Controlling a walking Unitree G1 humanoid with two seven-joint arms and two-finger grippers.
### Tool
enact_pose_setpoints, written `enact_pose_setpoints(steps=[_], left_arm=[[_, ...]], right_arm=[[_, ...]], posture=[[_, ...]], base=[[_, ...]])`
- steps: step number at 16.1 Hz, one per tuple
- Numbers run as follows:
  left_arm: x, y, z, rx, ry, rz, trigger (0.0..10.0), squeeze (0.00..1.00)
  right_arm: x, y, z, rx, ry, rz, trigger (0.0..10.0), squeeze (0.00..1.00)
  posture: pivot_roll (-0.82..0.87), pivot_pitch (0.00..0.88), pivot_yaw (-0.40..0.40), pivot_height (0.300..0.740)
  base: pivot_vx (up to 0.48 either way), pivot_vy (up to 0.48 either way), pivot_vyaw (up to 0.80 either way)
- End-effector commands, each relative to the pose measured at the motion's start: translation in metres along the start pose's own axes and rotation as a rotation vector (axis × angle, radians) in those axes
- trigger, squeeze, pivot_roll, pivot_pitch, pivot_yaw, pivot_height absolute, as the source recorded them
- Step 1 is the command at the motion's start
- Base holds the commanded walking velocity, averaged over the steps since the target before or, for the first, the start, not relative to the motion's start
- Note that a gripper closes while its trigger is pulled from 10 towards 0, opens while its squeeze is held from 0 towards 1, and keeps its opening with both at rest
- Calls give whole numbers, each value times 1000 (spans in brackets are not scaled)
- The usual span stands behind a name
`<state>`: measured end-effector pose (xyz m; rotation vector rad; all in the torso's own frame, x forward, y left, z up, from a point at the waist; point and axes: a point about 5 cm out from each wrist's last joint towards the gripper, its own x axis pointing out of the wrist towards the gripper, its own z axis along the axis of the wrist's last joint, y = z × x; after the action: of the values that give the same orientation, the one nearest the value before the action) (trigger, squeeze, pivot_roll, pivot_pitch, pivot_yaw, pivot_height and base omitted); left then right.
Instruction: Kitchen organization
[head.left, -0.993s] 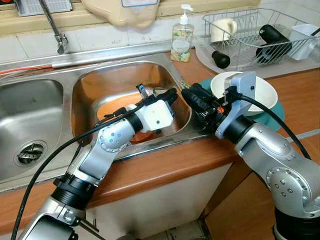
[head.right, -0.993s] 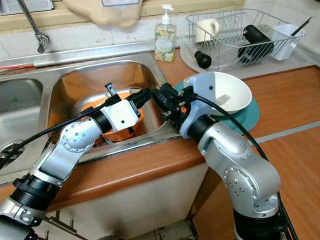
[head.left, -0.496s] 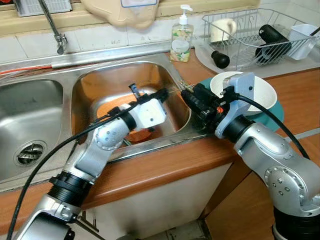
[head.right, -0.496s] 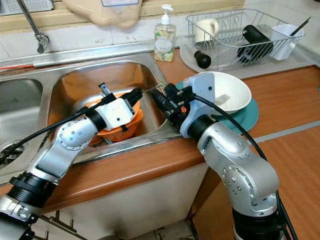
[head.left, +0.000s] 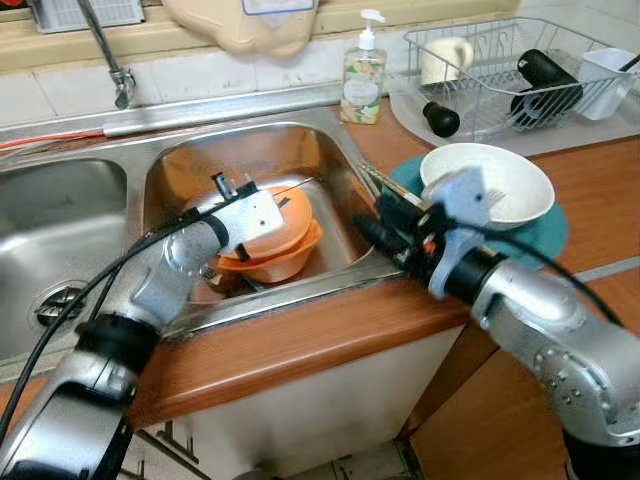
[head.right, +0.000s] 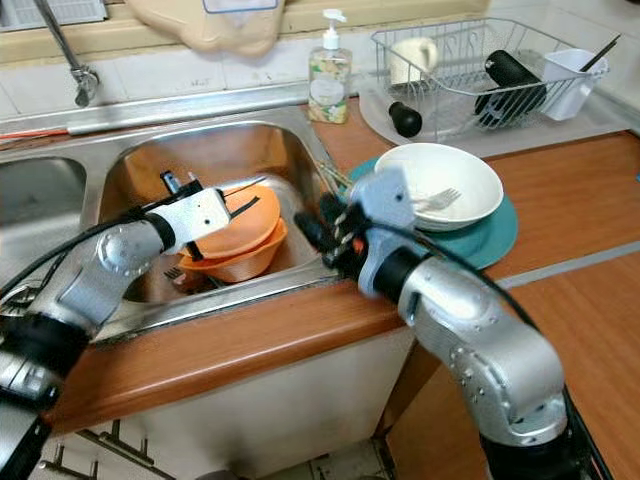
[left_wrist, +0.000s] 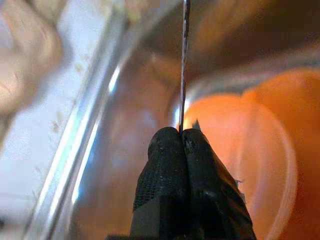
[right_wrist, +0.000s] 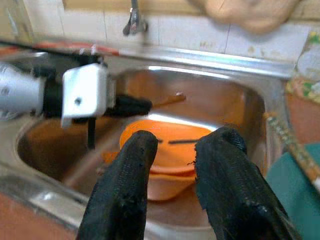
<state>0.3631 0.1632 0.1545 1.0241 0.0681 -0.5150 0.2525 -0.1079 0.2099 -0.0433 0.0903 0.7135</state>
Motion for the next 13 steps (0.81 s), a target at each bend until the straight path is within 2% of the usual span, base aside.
enact_pose_setpoints(steps=[1, 2, 3, 4, 5, 6, 9, 11, 13], left_arm=[[5, 4, -3, 0, 53, -30, 3412, 0], [8, 2, -8, 6, 97, -69, 10000, 0], [11, 0, -12, -3, 137, -102, 10000, 0], [14, -3, -18, -50, 191, -127, 10000, 0], [16, -6, -21, -73, 218, -143, 10000, 694], [17, -9, -24, -84, 236, -157, 10000, 1000], [17, -17, -29, -97, 267, -188, 10000, 1000], [18, -16, -29, -103, 260, -172, 10000, 1000], [17, -11, -29, -146, 234, -113, 10000, 1000]], right_arm=[[1, 1, -4, -27, 43, -4, 10000, 0], [1, 2, -7, -54, 65, 8, 10000, 0], [2, 4, -11, -72, 87, 14, 10000, 0], [2, 5, -14, -79, 112, 3, 10000, 0], [2, 4, -17, -80, 129, -11, 10000, 0], [2, 3, -19, -83, 145, -26, 10000, 0], [3, 2, -27, -101, 177, -58, 10000, 0], [5, 2, -26, -108, 142, -90, 10000, 0], [6, 4, -21, -126, 82, -107, 10000, 0]], posture=[[-193, 0, 57, 740], [-199, 0, 62, 740], [-202, 0, 64, 740], [-205, 0, 67, 740], [-206, 0, 67, 740], [-207, 0, 68, 740], [-208, 0, 65, 740], [-206, 0, 63, 740], [-206, 0, 63, 740]], base=[[0, 0, 0], [0, 0, 0], [0, 0, 0], [0, 0, 0], [0, 0, 0], [0, 0, 0], [0, 0, 0], [0, 0, 0], [0, 0, 0]])
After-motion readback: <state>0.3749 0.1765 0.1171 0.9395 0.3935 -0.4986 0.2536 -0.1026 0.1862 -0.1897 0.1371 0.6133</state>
